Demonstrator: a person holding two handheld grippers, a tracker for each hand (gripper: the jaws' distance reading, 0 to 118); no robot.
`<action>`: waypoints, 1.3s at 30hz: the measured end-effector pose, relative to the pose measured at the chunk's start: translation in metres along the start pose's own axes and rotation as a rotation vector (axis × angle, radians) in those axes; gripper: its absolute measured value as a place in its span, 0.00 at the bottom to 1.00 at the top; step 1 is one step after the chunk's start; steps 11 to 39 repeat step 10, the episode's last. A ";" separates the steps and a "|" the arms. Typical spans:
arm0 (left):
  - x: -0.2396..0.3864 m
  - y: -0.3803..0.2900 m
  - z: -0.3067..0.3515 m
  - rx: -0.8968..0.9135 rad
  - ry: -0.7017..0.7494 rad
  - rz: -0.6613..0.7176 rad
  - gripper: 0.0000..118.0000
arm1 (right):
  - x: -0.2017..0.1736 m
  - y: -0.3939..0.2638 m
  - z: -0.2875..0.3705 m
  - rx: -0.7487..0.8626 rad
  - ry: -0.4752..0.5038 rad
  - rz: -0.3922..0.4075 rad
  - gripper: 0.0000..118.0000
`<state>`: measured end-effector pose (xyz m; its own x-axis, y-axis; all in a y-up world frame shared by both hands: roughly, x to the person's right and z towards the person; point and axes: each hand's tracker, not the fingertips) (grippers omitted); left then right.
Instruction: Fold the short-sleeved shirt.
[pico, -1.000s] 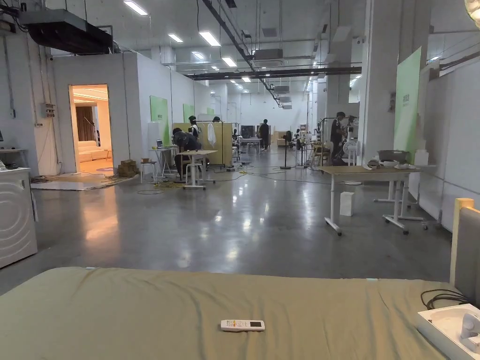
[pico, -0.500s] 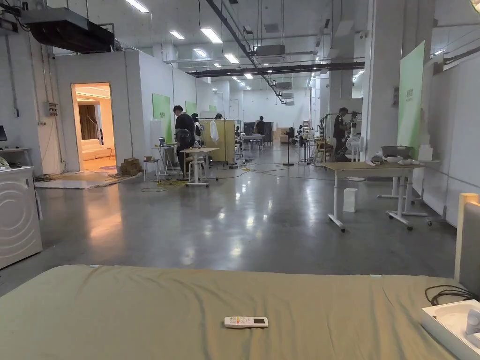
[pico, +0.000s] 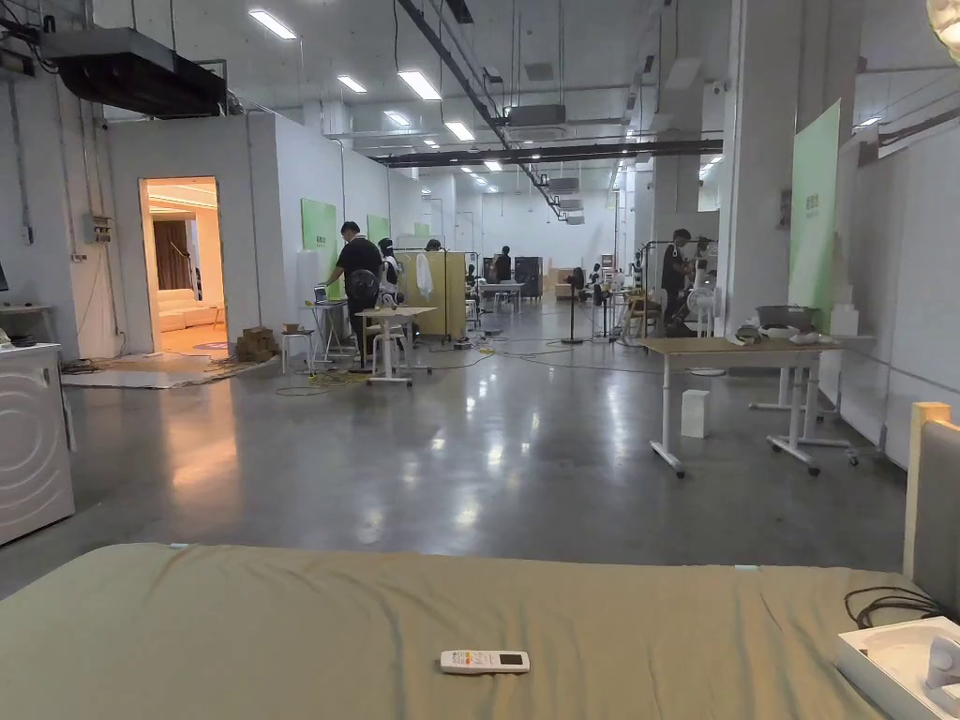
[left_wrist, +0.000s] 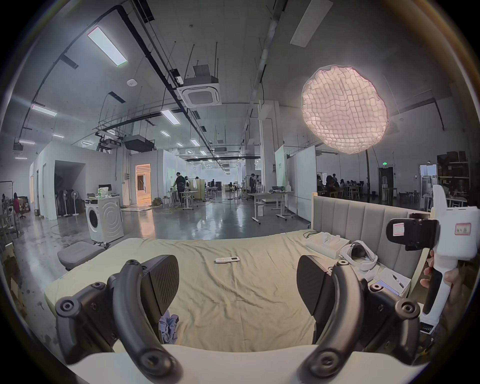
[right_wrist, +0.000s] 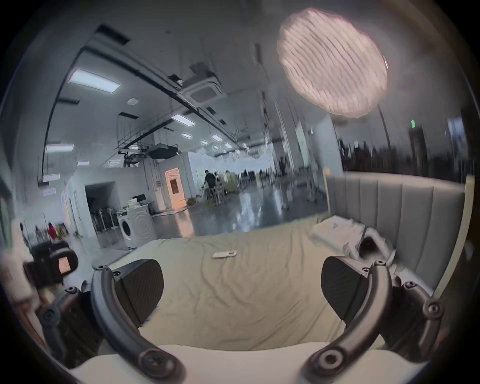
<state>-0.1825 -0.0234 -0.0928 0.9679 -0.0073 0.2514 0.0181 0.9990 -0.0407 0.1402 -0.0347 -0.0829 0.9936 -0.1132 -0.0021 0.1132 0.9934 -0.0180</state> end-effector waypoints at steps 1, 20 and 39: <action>-0.001 0.001 0.000 0.002 0.000 0.004 0.82 | -0.006 0.004 0.002 0.017 -0.007 0.033 1.00; -0.003 -0.001 0.001 0.000 0.015 0.007 0.82 | -0.025 0.012 0.007 0.056 0.008 0.096 1.00; -0.003 -0.001 0.001 0.000 0.015 0.007 0.82 | -0.025 0.012 0.007 0.056 0.008 0.096 1.00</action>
